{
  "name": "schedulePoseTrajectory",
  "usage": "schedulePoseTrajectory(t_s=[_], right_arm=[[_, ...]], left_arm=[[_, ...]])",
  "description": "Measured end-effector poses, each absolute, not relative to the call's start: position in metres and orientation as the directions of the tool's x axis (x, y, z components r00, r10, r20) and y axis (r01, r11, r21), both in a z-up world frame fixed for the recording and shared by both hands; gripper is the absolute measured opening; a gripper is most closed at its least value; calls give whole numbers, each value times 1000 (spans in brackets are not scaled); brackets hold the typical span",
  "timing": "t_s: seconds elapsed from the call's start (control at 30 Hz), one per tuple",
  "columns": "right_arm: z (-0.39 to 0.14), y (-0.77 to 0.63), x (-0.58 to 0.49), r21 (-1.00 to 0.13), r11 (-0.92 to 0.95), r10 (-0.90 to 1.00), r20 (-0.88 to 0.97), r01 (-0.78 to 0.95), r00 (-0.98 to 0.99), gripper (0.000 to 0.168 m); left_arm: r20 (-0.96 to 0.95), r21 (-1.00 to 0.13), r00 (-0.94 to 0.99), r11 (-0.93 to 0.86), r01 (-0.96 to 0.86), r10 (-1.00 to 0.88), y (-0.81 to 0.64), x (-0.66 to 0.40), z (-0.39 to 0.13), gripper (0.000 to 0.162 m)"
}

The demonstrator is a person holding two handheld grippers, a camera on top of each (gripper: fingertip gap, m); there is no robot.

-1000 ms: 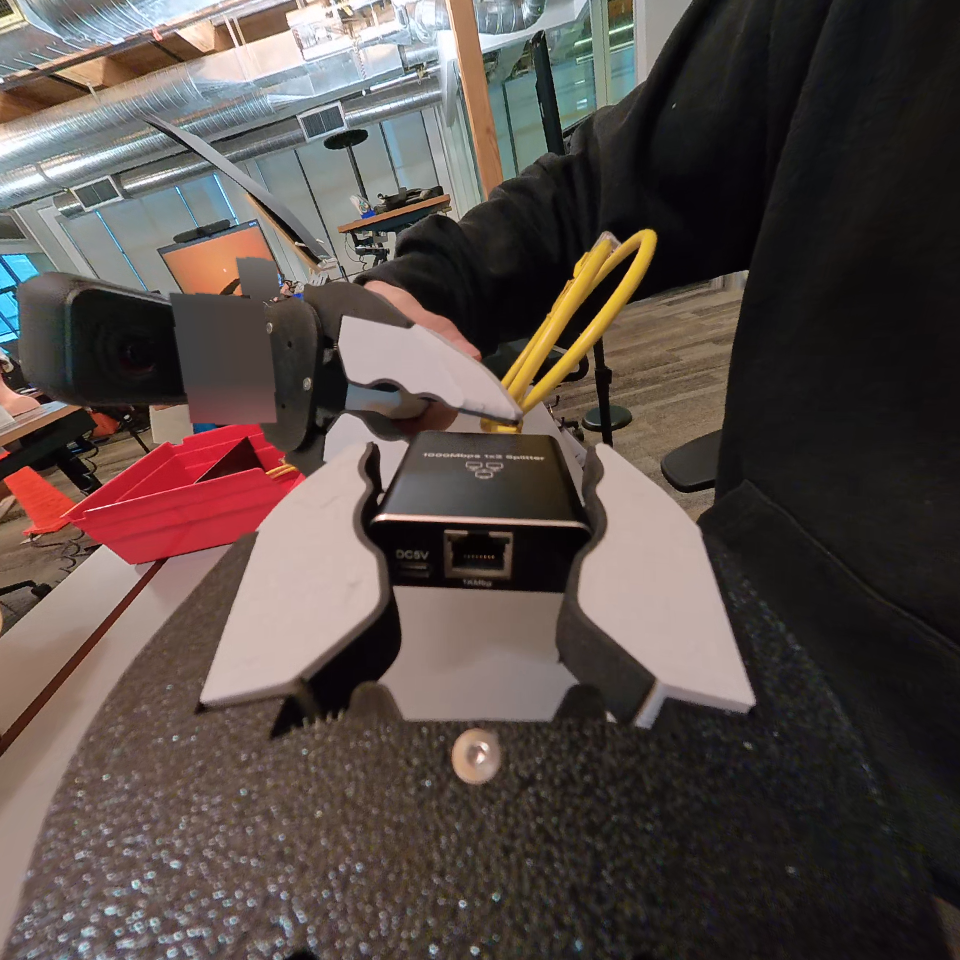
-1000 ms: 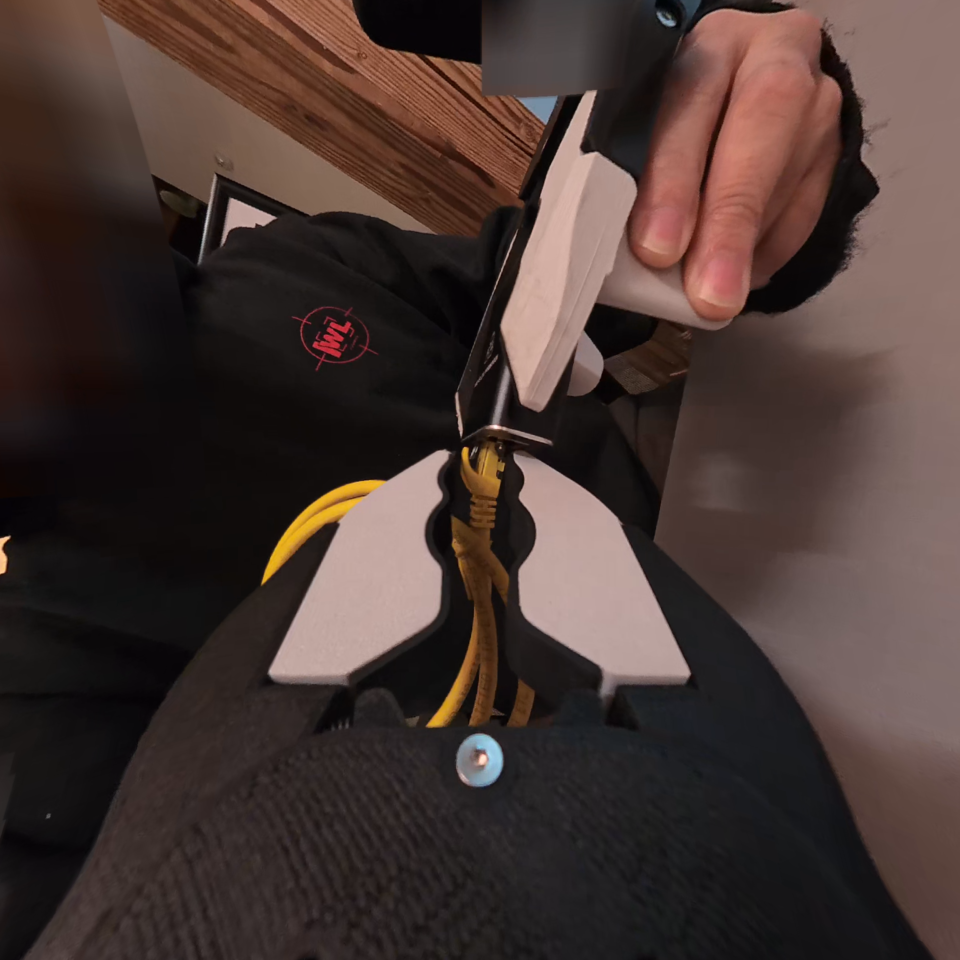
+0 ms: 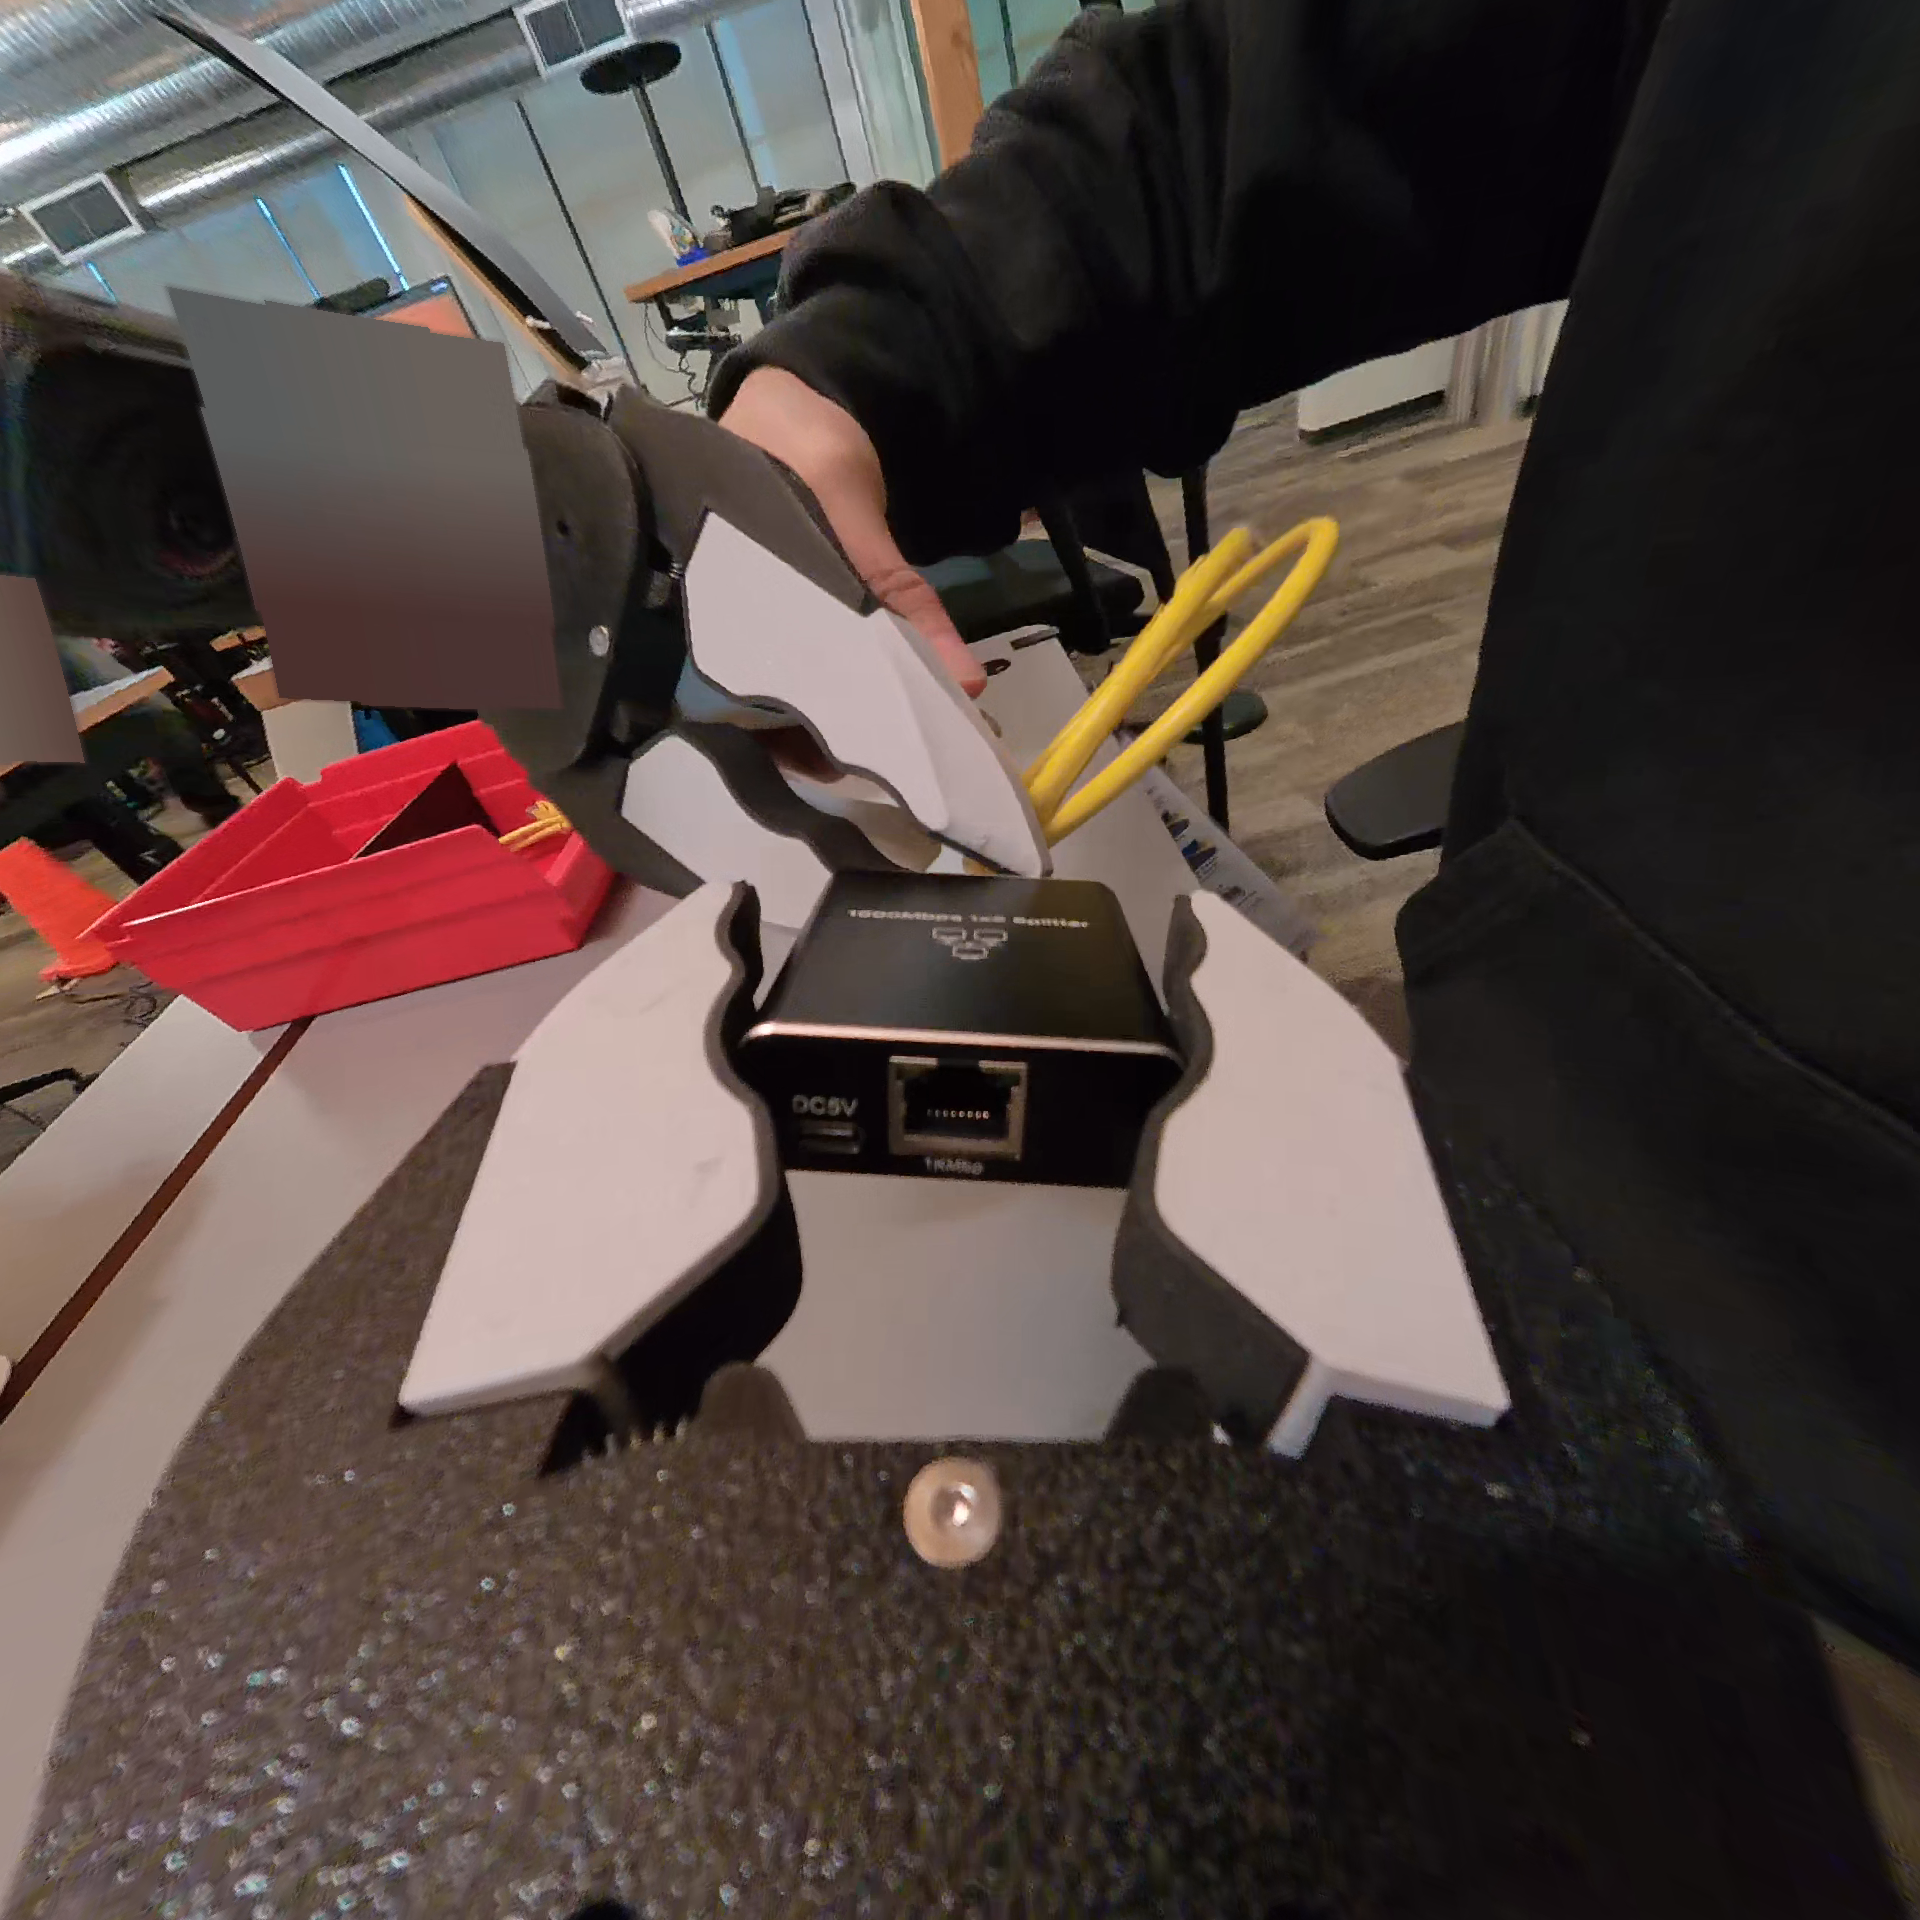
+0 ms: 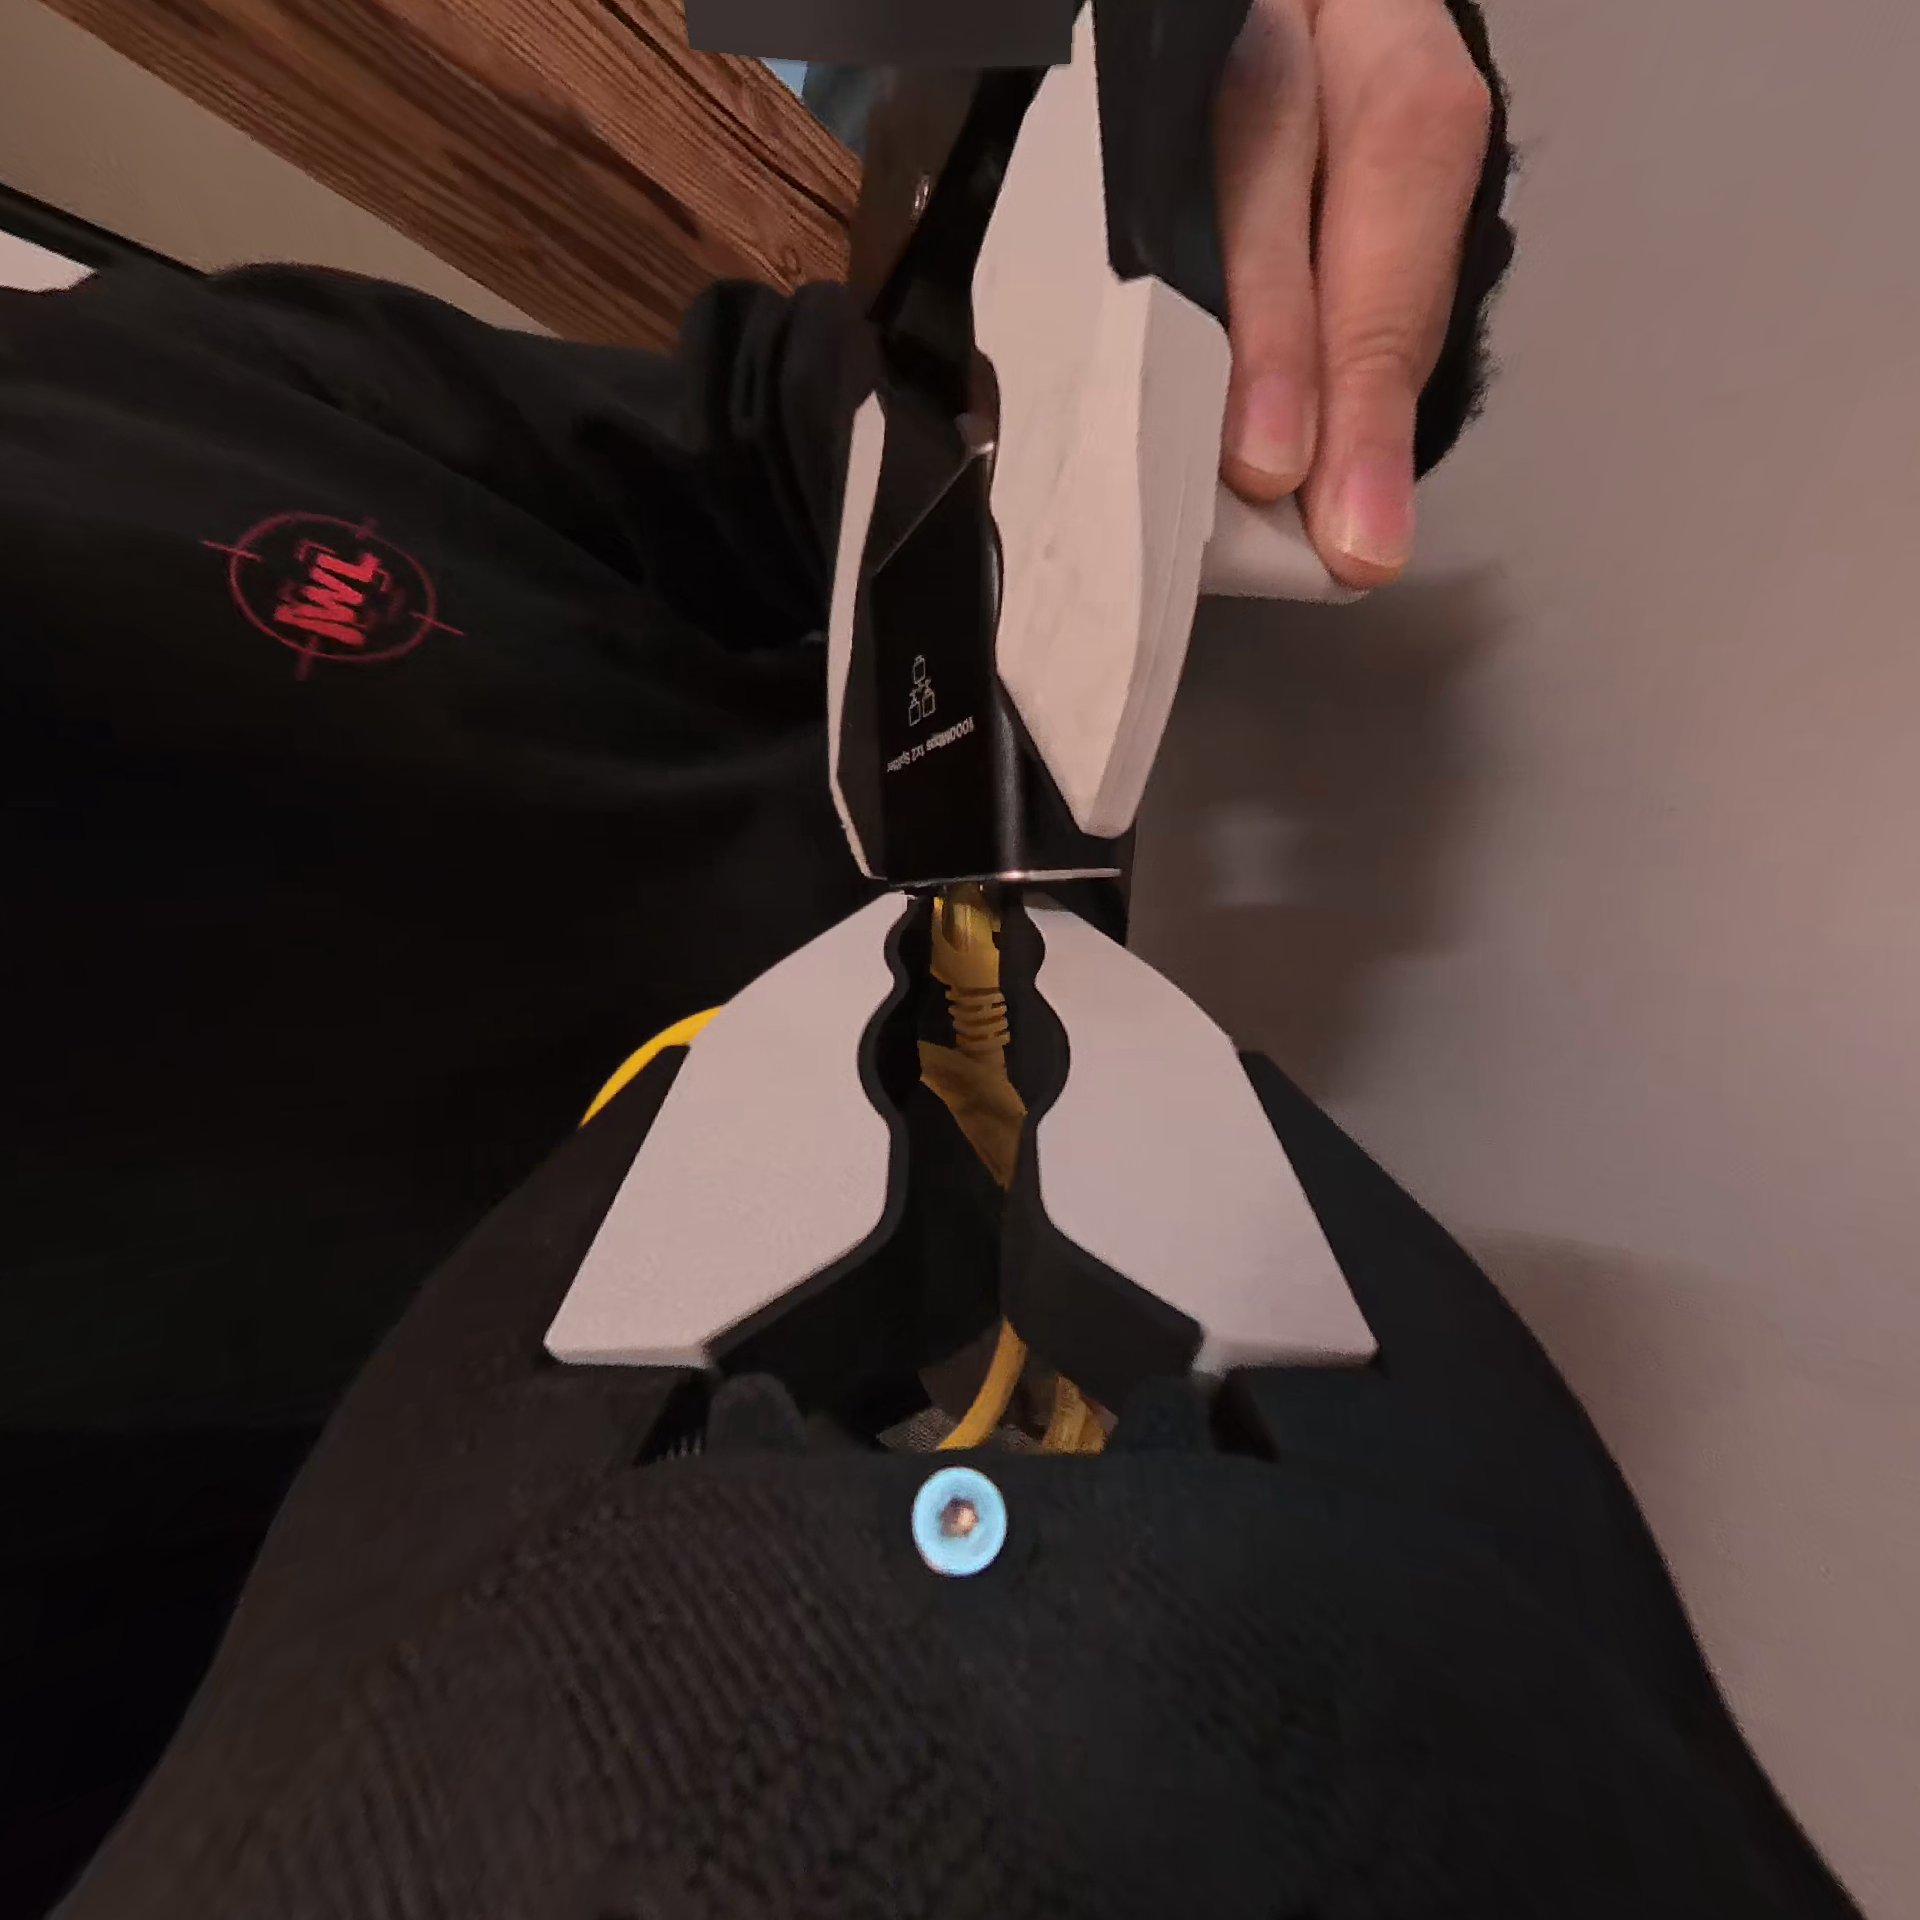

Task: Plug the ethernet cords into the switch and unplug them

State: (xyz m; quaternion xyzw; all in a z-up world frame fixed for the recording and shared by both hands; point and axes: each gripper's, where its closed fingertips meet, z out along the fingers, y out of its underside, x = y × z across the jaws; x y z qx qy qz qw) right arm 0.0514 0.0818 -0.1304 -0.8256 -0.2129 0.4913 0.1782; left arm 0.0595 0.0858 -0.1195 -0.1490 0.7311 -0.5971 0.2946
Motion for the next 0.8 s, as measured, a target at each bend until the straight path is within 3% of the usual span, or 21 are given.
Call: schedulePoseTrajectory(t_s=[0.17, 0.67, 0.8], right_arm=[[-128, 81, 53, -495, -855, 511, -755, 154, 410, 15], [-142, 80, 72, -455, -839, 540, -635, 298, 552, 15], [-141, 80, 75, -450, -833, 549, -611, 321, 570, 15]], left_arm=[[-269, -957, -780, 245, 152, -565, 85, 61, -117, 75], [-489, -828, -686, 534, 171, -539, 86, 78, -130, 75], [-453, -860, -686, 482, 167, -569, 86, 81, -130, 75]])
